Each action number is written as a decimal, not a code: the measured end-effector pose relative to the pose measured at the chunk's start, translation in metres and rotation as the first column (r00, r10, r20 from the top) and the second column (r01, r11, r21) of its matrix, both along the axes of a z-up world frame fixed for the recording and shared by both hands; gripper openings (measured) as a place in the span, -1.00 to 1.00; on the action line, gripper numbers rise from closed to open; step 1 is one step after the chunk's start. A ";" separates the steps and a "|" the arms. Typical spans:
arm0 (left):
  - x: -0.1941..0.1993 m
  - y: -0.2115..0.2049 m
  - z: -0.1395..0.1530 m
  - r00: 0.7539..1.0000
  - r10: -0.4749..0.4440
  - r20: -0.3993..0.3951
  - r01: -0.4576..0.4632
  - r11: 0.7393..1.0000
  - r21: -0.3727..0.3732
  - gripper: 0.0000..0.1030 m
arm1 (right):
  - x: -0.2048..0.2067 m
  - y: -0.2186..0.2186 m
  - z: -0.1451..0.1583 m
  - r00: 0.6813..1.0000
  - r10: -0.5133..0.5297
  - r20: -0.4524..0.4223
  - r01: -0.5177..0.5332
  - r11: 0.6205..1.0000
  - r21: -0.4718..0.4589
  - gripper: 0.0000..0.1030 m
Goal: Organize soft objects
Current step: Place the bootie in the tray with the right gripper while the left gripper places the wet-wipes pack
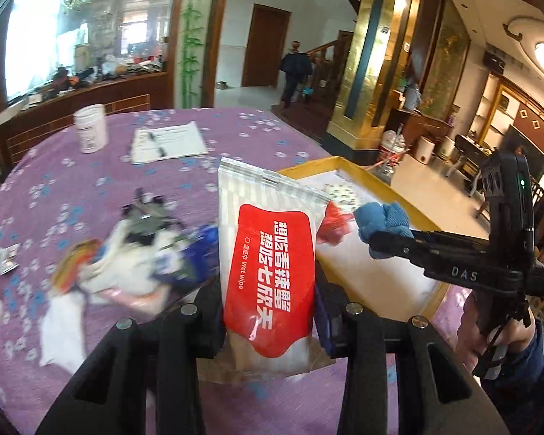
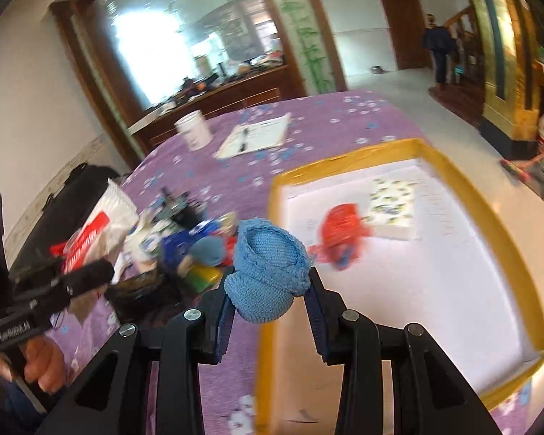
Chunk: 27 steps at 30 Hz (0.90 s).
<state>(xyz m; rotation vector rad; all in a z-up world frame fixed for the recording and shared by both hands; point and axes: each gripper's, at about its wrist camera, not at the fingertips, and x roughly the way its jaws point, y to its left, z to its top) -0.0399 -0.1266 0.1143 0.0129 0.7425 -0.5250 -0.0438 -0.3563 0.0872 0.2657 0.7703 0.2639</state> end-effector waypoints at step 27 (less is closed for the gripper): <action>0.044 -0.149 -0.085 0.952 -0.215 -0.218 0.213 0.977 -0.032 -0.23 | 0.036 -0.089 -0.050 0.945 -0.276 -0.172 0.264 0.960 -0.091 -0.21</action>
